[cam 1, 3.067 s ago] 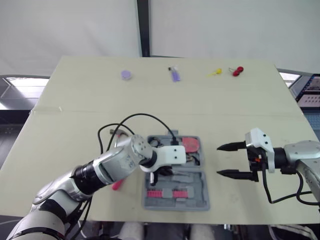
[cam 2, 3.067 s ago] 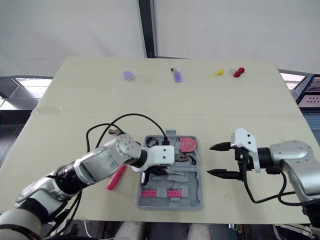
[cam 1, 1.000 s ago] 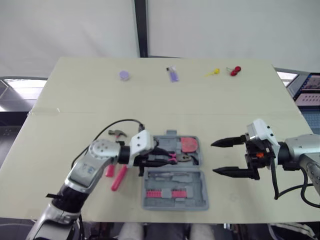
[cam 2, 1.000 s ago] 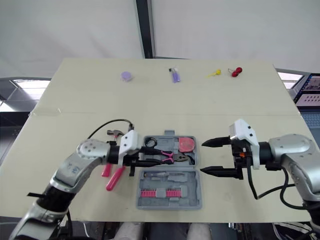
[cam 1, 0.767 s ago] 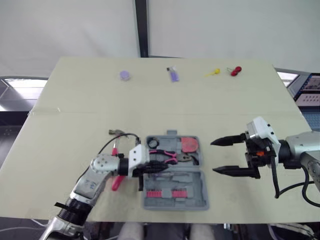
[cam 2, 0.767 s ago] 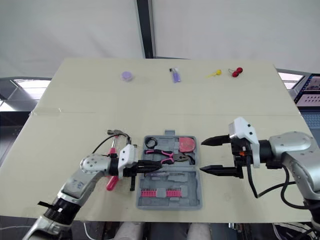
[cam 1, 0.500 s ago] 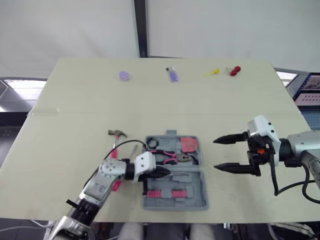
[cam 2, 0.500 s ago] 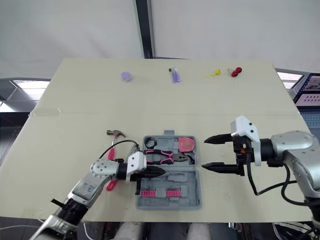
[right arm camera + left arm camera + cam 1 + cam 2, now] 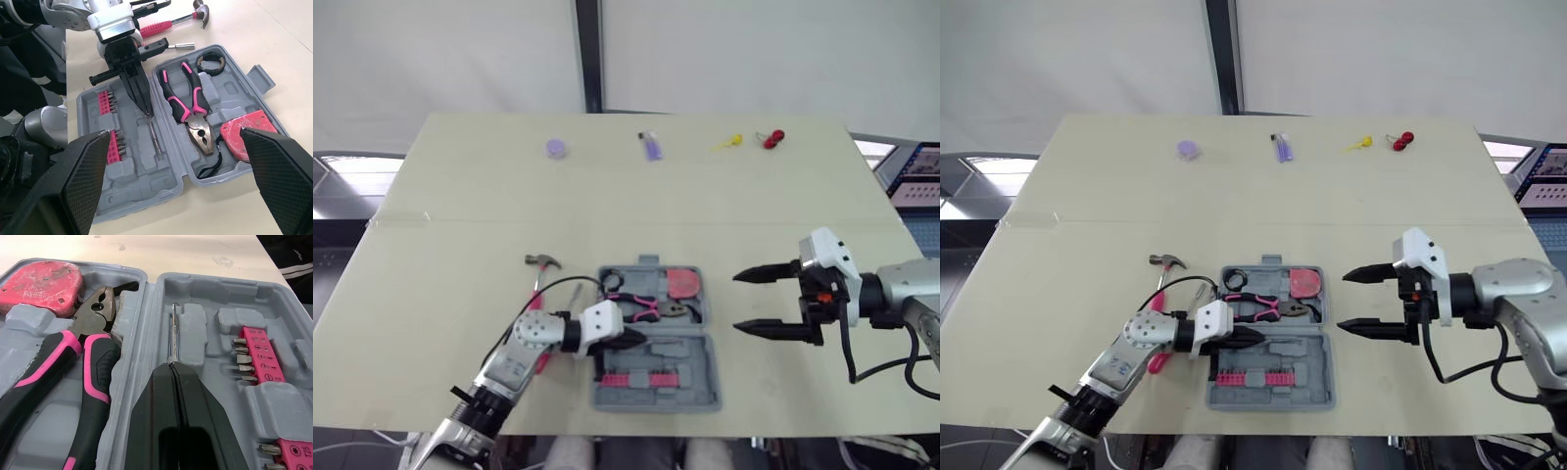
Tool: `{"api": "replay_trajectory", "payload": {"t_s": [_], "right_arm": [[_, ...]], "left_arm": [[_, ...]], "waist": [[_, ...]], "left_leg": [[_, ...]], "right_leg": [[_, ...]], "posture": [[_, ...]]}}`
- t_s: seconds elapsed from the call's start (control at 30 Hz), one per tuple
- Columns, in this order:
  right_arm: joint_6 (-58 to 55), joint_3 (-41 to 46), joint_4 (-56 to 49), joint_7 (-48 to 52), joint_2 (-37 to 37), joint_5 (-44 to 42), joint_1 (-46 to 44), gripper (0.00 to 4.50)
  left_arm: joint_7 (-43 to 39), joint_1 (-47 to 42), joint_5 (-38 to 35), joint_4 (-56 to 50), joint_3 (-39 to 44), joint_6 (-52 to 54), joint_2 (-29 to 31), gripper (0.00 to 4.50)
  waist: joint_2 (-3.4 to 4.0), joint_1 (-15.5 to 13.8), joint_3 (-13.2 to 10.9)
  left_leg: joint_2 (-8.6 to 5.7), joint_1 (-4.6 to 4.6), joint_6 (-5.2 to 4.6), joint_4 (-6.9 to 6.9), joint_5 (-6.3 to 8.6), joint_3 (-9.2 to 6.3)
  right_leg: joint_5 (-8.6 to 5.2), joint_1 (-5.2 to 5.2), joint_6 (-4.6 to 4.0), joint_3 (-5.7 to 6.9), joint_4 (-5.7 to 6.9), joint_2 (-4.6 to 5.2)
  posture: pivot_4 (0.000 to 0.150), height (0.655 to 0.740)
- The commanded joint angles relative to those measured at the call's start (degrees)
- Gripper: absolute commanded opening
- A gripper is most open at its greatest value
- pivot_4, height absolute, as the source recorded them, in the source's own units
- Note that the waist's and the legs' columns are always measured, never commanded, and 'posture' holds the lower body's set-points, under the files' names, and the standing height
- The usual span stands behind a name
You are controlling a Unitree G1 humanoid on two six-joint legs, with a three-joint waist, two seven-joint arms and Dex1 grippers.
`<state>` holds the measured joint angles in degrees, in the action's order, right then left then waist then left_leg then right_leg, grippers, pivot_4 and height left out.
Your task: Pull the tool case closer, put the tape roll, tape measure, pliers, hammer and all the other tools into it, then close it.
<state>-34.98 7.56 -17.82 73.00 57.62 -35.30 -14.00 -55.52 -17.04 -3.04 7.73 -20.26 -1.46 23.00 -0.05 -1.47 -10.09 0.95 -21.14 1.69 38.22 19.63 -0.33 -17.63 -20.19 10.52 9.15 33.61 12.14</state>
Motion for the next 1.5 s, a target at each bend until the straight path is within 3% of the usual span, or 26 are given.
{"api": "replay_trajectory", "payload": {"t_s": [0.03,0.57,0.8,1.07,1.13,1.2,1.43,1.5], "right_arm": [[0.6,2.5,-1.1,-0.2,1.1,-0.6,-0.1,4.5],[1.0,2.1,-0.2,0.3,1.6,0.4,-0.8,4.5],[1.0,2.2,-0.1,0.3,1.9,0.4,-0.9,4.5],[1.0,2.6,0.4,-0.3,1.2,0.2,-0.6,4.5],[0.8,3.0,0.9,-0.5,0.8,-0.2,-0.5,4.5],[0.7,3.3,1.8,-1.1,0.2,-0.5,-0.7,4.5],[0.9,6.4,8.2,-3.9,-2.7,-0.2,1.7,4.5],[1.5,7.1,9.8,-4.8,-3.6,0.3,2.6,4.5]], "left_arm": [[0.3,0.0,2.2,1.3,-1.3,-1.2,0.2,0.03],[1.6,-0.8,9.7,7.2,-6.5,-4.2,1.3,0.03],[1.9,-1.0,11.4,9.4,-8.1,-4.5,1.9,0.03],[2.0,-0.9,-0.3,2.1,0.5,2.3,-1.1,0.03],[0.9,-0.9,-5.4,-3.0,3.6,7.5,-0.4,0.43],[0.3,-0.5,-11.0,-9.7,7.4,13.9,1.1,1.12],[6.7,2.0,-23.3,-27.3,24.2,31.2,8.6,4.49],[9.6,3.3,-26.4,-29.4,29.5,34.8,9.4,4.49]], "waist": [[0.0,0.0,0.0],[0.03,-0.1,0.5],[0.12,-0.1,0.7],[0.2,0.0,0.9],[0.18,0.1,0.9],[0.17,0.2,0.8],[0.21,0.1,0.8],[0.22,0.2,0.7]], "left_leg": [[0.0,0.0,0.0,0.0,0.0,0.0],[0.0,0.13,0.0,0.0,0.0,0.0],[0.0,0.7,-0.07,-0.11,0.06,0.0],[0.01,0.75,-0.08,-0.12,0.08,0.01],[0.01,0.73,-0.08,-0.12,0.08,0.01],[0.02,0.66,-0.08,-0.12,0.08,0.01],[0.03,0.62,-0.07,-0.12,0.1,0.0],[0.04,0.62,-0.07,-0.15,0.1,0.0]], "right_leg": [[0.0,0.0,0.0,0.0,0.0,0.0],[0.0,0.17,0.0,0.01,-0.03,0.0],[0.0,0.77,0.0,0.02,-0.17,0.01],[0.0,0.78,0.0,0.01,-0.16,0.0],[0.0,0.76,0.0,0.0,-0.16,0.0],[0.0,0.67,0.0,0.01,-0.15,0.0],[0.0,0.65,0.0,0.0,-0.16,0.01],[0.0,0.64,0.0,-0.01,-0.16,0.01]], "posture": [[0.15,0.74],[0.15,0.74],[0.15,0.74],[0.15,0.74],[0.15,0.74],[0.15,0.74],[0.15,0.74],[0.15,0.74]]}}
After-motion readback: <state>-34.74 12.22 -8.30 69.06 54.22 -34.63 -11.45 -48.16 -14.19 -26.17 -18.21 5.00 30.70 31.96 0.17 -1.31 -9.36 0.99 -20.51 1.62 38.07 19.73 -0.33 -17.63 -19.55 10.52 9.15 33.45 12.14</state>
